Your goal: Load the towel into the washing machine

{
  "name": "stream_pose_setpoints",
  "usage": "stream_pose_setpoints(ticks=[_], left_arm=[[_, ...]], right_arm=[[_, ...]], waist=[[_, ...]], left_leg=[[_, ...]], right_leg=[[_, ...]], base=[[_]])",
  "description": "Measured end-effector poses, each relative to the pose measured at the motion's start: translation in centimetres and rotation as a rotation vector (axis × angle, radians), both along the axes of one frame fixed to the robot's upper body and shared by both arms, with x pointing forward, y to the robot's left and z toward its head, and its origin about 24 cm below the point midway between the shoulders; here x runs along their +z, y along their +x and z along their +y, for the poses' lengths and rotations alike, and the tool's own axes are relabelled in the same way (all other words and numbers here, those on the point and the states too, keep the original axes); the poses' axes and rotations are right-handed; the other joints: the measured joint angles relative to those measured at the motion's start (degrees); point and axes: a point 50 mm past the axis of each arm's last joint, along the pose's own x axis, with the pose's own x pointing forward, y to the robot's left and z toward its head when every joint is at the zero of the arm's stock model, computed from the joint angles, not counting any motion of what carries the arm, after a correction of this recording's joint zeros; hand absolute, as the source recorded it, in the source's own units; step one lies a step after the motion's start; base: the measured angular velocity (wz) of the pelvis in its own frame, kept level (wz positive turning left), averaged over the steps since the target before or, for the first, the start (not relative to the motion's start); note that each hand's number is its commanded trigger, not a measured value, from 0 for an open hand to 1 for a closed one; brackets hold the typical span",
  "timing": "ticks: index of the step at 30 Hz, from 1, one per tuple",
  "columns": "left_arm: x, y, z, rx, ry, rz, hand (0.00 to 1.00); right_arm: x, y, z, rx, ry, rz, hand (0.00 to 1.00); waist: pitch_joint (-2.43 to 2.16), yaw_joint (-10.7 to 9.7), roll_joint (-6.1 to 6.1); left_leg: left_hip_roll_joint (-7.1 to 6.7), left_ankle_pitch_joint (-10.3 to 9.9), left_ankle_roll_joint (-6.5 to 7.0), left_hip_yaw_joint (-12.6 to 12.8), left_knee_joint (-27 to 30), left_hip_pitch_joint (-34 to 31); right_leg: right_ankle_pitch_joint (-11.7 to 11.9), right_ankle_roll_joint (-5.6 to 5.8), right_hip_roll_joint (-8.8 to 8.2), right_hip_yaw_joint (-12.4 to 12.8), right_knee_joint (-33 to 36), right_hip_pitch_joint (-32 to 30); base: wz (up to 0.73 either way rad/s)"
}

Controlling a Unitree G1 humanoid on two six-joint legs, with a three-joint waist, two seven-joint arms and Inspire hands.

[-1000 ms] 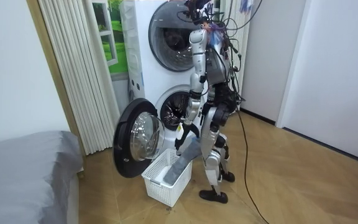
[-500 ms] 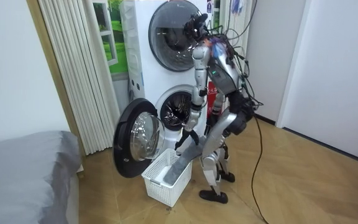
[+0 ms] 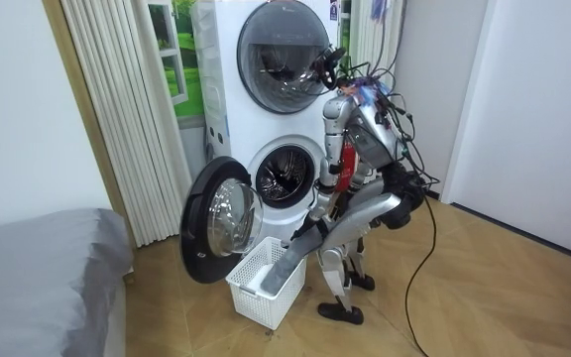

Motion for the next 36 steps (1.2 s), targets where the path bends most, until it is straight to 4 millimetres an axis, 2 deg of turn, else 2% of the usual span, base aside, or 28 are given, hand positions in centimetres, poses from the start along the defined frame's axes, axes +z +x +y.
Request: stream_pose_setpoints(ticks=[7, 14, 15, 16, 17, 18, 24, 27, 36], left_arm=[[0.8, 0.6, -1.1, -0.054, 0.021, -0.067, 0.0], [1.6, 1.1, -2.0, -0.122, 0.061, -0.119, 0.0], [1.6, 1.1, -2.1, -0.128, 0.064, -0.121, 0.24], [1.7, 1.2, -2.2, -0.138, 0.064, -0.124, 0.65], [1.7, 1.2, -2.4, -0.148, 0.07, -0.125, 0.78], [1.8, 1.2, -2.4, -0.152, 0.073, -0.126, 1.0], [1.7, 1.2, -1.9, -0.155, 0.081, -0.119, 1.0], [1.9, 1.4, -1.9, -0.152, 0.074, -0.104, 1.0], [2.3, 2.1, -1.5, -0.146, 0.06, -0.012, 1.0]], right_arm=[[0.6, 0.5, 0.7, 0.043, -0.001, -0.04, 0.0], [1.2, 1.1, 1.2, 0.06, 0.009, -0.06, 0.0], [1.2, 1.1, 1.2, 0.061, 0.008, -0.06, 0.0], [1.2, 1.1, 1.3, 0.063, 0.009, -0.061, 0.0], [1.2, 1.1, 1.4, 0.063, 0.016, -0.061, 0.0], [1.2, 1.1, 1.4, 0.058, 0.024, -0.06, 0.0], [1.5, 1.4, 1.6, 0.048, 0.044, -0.07, 0.0], [1.6, 1.6, 1.8, 0.05, 0.047, -0.072, 0.0], [1.7, 1.8, 2.6, 0.067, 0.048, -0.071, 0.0]], waist=[[-0.02, -0.65, 0.0], [-0.02, -1.58, -0.02], [-0.02, -1.59, -0.02], [-0.02, -1.6, -0.02], [-0.01, -1.67, -0.04], [-0.01, -1.78, -0.07], [-0.03, -3.13, -0.43], [-0.01, -3.32, -0.59], [0.04, -4.57, -0.91]], left_leg=[[1.1, -1.13, -1.11, -0.33, 1.83, -2.26], [1.16, -1.86, -1.89, -1.62, 2.83, -4.39], [1.18, -1.86, -1.88, -1.68, 2.86, -4.43], [1.24, -1.91, -1.86, -1.72, 2.88, -4.47], [1.25, -1.97, -1.87, -1.72, 2.88, -4.56], [1.26, -2.02, -1.89, -1.72, 2.88, -4.69], [1.33, -2.06, -1.83, -1.73, 2.85, -5.9], [1.78, -2.18, -1.68, -1.49, 2.85, -6.21], [1.9, -2.63, -1.73, -1.31, 2.19, -6.2]], right_leg=[[-0.31, -1.22, 1.21, -0.25, 1.28, -2.26], [-0.96, -2.05, 1.59, -0.99, 1.97, -4.12], [-0.99, -2.11, 1.61, -1.06, 1.94, -4.13], [-1.07, -2.21, 1.62, -1.15, 1.88, -4.14], [-1.17, -2.27, 1.6, -1.18, 1.87, -4.22], [-1.24, -2.27, 1.6, -1.2, 1.87, -4.33], [-1.33, -2.3, 1.59, -1.27, 1.8, -5.45], [-1.32, -2.3, 1.84, -1.21, 1.59, -5.73], [-1.34, -2.26, 2.06, -0.98, 0.6, -5.76]], base=[[-0.07], [-0.02], [0.0], [0.0], [0.0], [0.0], [-0.01], [-0.05], [-0.01]])
